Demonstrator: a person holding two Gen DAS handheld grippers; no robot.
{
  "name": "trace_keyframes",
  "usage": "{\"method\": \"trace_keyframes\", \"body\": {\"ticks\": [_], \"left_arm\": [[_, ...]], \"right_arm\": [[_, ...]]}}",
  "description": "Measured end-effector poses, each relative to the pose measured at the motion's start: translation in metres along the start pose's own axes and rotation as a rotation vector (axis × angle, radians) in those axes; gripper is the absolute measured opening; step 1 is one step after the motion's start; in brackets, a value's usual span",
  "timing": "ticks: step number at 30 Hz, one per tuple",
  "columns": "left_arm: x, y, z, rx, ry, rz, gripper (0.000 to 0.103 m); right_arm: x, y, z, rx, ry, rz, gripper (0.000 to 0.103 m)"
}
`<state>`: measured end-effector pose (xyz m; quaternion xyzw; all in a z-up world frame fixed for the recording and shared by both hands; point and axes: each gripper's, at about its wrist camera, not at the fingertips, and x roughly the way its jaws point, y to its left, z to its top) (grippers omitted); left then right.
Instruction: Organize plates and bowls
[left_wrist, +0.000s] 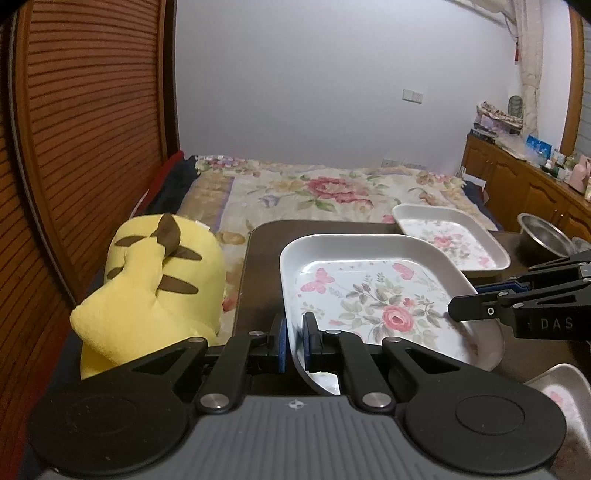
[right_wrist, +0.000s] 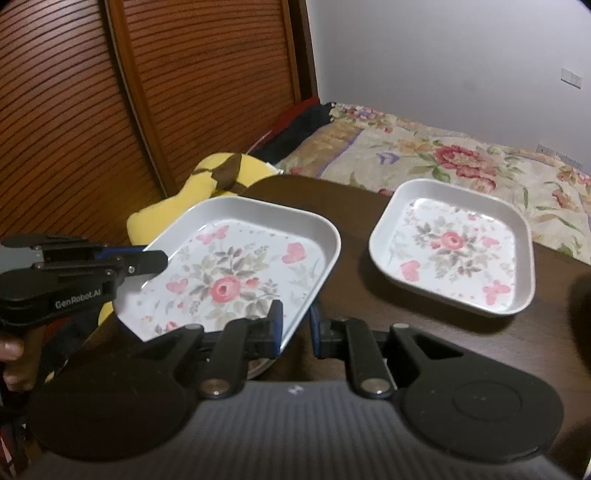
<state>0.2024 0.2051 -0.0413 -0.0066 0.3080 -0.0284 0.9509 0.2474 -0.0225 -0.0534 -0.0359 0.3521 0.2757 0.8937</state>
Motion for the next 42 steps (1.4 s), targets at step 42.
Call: {"method": "trace_keyframes", "body": {"ticks": [42], "left_arm": [[-0.103, -0.102, -0.033, 0.103, -0.084, -0.057, 0.010]], "right_arm": [[-0.133, -0.026, -0.075, 0.005, -0.142, -0.052, 0.017]]}}
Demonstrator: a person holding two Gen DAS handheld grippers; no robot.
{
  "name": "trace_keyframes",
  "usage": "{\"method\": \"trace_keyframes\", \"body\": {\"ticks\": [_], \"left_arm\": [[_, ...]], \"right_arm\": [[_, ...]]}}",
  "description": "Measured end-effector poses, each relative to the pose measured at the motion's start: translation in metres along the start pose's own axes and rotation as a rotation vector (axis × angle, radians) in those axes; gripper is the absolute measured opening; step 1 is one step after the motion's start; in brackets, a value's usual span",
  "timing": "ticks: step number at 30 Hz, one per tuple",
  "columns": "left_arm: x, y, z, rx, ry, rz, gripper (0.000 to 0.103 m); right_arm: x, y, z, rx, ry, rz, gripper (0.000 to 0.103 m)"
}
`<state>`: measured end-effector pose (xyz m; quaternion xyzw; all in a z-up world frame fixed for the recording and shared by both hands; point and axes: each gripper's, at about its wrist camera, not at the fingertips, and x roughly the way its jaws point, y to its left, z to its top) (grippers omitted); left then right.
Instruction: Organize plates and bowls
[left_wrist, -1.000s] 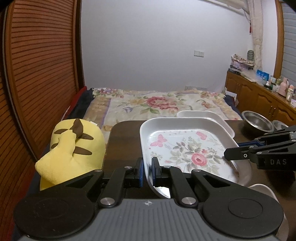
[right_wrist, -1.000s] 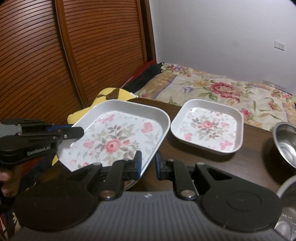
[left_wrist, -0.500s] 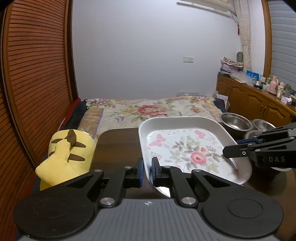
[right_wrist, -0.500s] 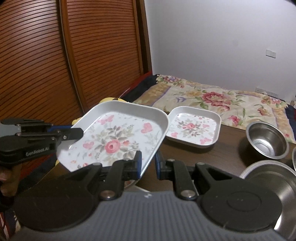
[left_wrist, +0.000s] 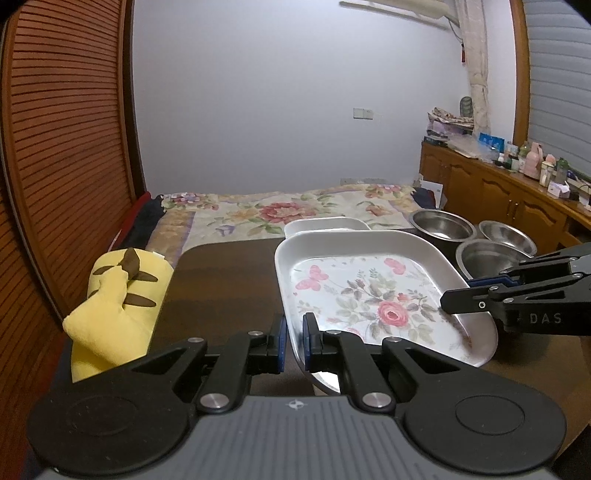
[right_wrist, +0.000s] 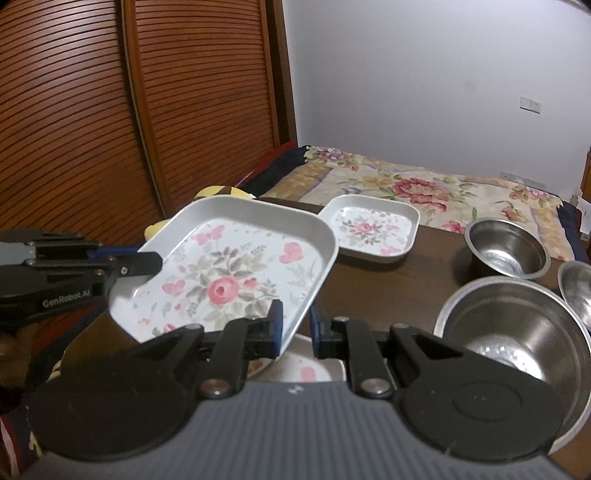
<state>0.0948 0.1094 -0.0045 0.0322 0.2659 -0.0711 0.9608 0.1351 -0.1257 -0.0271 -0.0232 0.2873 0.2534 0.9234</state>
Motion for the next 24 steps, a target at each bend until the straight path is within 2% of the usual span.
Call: {"method": "trace_keyframes", "body": {"ticks": [24], "left_arm": [[0.005, -0.024, -0.043, -0.019, 0.092, -0.038, 0.010]], "right_arm": [[-0.010, -0.006, -0.048, 0.014, 0.034, -0.013, 0.017]]}}
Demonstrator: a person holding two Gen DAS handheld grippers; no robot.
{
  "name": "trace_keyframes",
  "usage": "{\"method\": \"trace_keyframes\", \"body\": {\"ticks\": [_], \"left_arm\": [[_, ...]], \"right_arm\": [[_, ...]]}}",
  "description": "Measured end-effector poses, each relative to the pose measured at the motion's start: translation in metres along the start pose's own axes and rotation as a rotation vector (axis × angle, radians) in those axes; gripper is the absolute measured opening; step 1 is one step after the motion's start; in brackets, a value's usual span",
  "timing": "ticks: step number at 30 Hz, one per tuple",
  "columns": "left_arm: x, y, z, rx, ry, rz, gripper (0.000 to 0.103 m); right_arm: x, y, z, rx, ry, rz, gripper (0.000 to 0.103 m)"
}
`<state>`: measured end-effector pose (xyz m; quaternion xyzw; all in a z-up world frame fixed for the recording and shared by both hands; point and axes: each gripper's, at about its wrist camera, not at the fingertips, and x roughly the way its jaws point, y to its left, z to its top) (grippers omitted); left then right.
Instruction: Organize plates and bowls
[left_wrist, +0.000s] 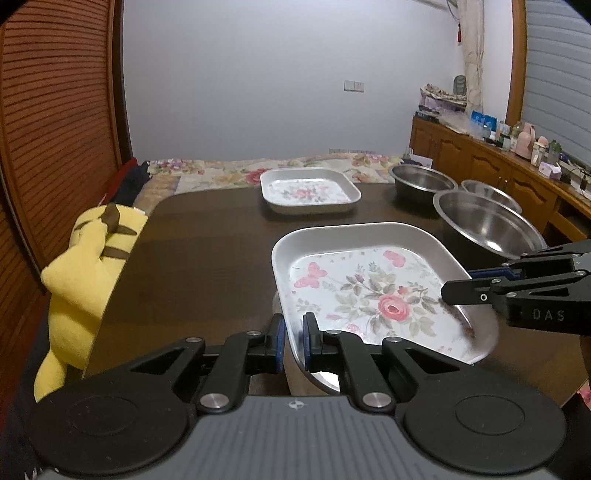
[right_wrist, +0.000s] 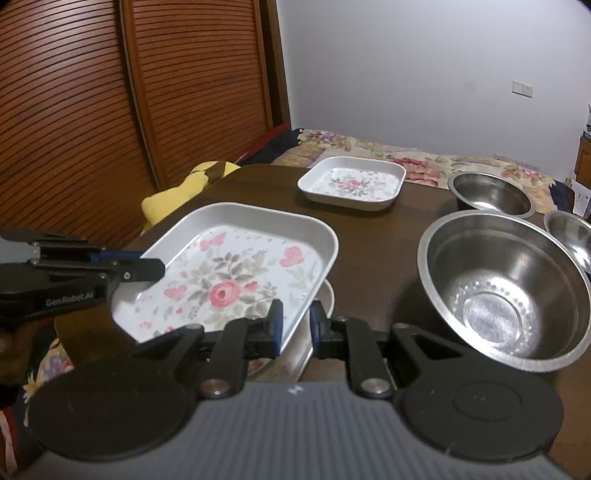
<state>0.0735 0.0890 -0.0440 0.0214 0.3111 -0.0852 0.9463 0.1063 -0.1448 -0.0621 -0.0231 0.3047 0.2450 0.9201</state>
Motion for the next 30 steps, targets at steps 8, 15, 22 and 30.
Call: {"method": "trace_keyframes", "body": {"ticks": [8, 15, 22, 30], "left_arm": [[0.006, -0.002, -0.008, 0.002, 0.018, -0.002, 0.010], [0.010, -0.004, -0.013, 0.009, 0.036, -0.002, 0.010], [0.013, -0.005, -0.014, 0.021, 0.035, 0.008, 0.010], [0.014, -0.008, -0.015, 0.033, 0.024, 0.013, 0.018]], "right_arm": [[0.003, -0.002, -0.009, 0.014, 0.019, 0.004, 0.017], [0.003, -0.002, -0.014, 0.015, 0.026, -0.007, 0.017], [0.006, -0.003, -0.015, 0.027, 0.031, 0.001, 0.017], [0.007, -0.003, -0.015, 0.026, 0.029, 0.003, 0.017]]}}
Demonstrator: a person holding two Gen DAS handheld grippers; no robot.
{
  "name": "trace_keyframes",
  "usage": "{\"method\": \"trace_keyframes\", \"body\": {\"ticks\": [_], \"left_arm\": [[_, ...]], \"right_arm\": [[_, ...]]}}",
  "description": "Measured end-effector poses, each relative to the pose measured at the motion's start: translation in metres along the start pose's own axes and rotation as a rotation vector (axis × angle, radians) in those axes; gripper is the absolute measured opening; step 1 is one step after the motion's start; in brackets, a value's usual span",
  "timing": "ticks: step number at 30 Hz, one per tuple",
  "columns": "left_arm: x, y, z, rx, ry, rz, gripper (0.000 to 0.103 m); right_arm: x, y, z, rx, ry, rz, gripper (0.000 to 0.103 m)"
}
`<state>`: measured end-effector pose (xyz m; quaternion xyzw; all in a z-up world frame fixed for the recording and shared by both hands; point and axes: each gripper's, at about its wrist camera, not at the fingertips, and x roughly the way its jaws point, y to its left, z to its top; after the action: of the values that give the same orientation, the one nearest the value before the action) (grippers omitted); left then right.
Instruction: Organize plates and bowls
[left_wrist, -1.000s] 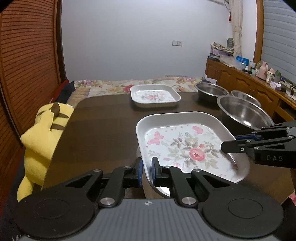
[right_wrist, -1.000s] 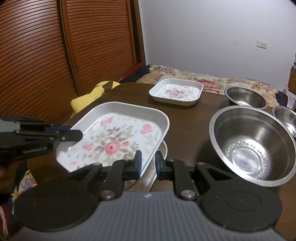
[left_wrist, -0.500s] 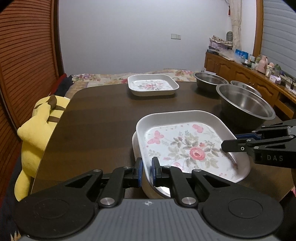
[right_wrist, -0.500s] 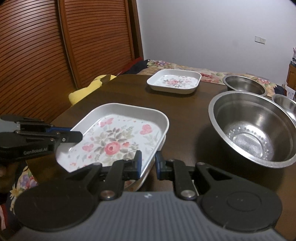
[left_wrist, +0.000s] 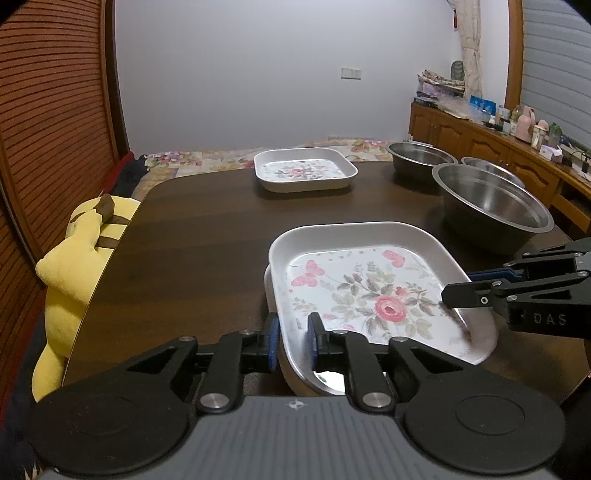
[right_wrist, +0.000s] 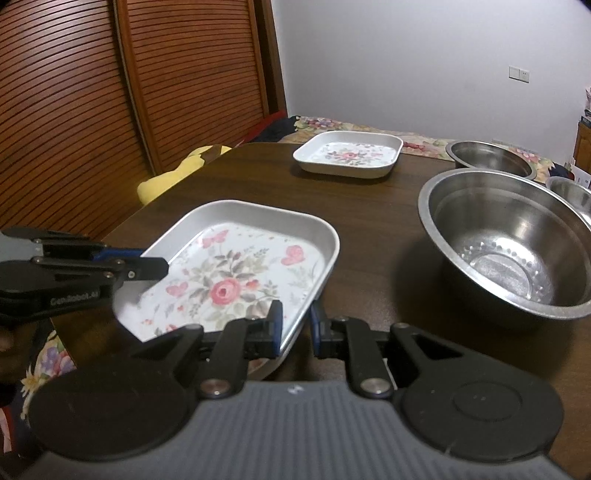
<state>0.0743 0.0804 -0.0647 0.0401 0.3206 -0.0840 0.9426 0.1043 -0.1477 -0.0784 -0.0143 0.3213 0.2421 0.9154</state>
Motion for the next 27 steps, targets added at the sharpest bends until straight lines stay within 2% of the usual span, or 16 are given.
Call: {"method": "trace_keyframes", "body": {"ticks": [9, 14, 17, 20, 27], "left_arm": [[0.002, 0.004, -0.002, -0.019, 0.003, -0.007, 0.021], [-0.002, 0.009, 0.012, -0.015, -0.027, -0.014, 0.025], [0.000, 0.012, 0.029, -0.008, -0.047, -0.012, 0.026], [0.007, 0.015, 0.050, 0.001, -0.067, -0.002, 0.032], [0.029, 0.028, 0.100, 0.002, -0.099, 0.007, 0.041]], "right_arm": [[0.001, -0.003, 0.001, 0.010, -0.001, 0.013, 0.019], [-0.009, -0.008, 0.010, 0.001, -0.024, 0.026, 0.019], [-0.016, -0.012, 0.025, -0.027, -0.048, 0.021, 0.019], [-0.021, -0.019, 0.045, -0.044, -0.075, 0.016, 0.019], [-0.020, -0.043, 0.105, -0.066, -0.128, 0.000, 0.022]]}}
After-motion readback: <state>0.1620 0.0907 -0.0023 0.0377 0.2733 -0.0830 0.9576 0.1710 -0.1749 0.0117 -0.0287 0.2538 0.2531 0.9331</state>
